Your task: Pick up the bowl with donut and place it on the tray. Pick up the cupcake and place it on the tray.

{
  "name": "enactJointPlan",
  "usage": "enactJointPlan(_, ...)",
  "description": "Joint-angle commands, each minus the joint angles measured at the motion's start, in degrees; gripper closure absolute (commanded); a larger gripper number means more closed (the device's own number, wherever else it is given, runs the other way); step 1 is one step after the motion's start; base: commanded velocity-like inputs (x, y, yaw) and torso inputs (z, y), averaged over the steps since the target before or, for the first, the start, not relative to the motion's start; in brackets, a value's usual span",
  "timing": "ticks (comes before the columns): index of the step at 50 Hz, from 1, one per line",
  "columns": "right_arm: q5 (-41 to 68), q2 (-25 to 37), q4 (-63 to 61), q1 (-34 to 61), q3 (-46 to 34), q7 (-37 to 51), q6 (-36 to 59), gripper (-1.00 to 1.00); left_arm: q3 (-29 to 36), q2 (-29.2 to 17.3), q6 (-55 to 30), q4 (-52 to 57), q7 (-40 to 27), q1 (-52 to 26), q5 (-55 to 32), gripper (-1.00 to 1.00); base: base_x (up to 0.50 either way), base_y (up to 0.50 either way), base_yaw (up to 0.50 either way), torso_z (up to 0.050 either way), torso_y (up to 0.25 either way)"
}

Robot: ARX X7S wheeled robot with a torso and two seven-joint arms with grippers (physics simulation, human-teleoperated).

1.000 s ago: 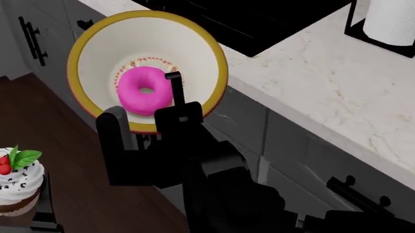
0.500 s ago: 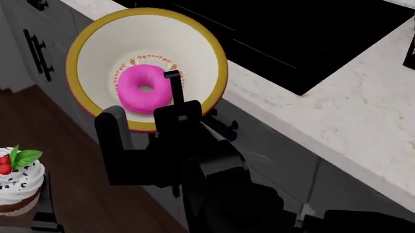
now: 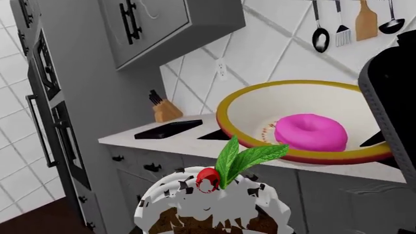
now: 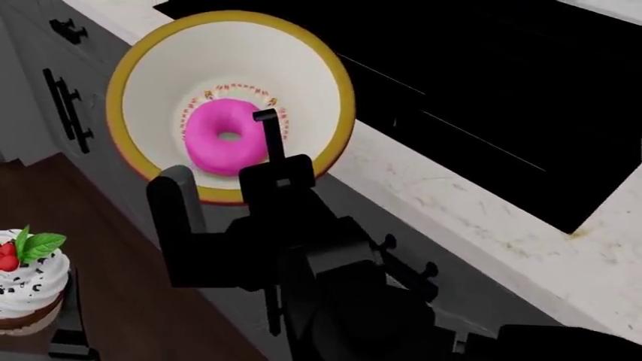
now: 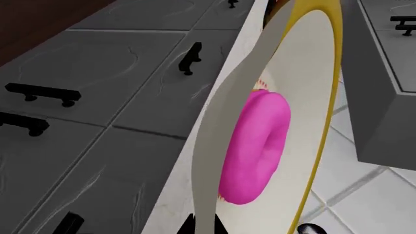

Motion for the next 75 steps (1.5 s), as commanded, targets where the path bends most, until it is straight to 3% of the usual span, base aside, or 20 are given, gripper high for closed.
enactJointPlan(1,-3.14,-0.19,-0.04,0.63,0.08,0.25,0.05,1.00,-0.10,-0.10,0.39,0.22,-0.94,-0.20,-1.72,1.00,0.08,0.56,0.00,0.000,0.000)
enactJointPlan(75,-2.94,-0.39,-0.48,-0.29,1.00,0.35,-0.72,1.00,0.27,-0.83,1.34,0.26,-1.63,0.19,-2.25,1.00,-0.01,0.54,0.00,0.000,0.002)
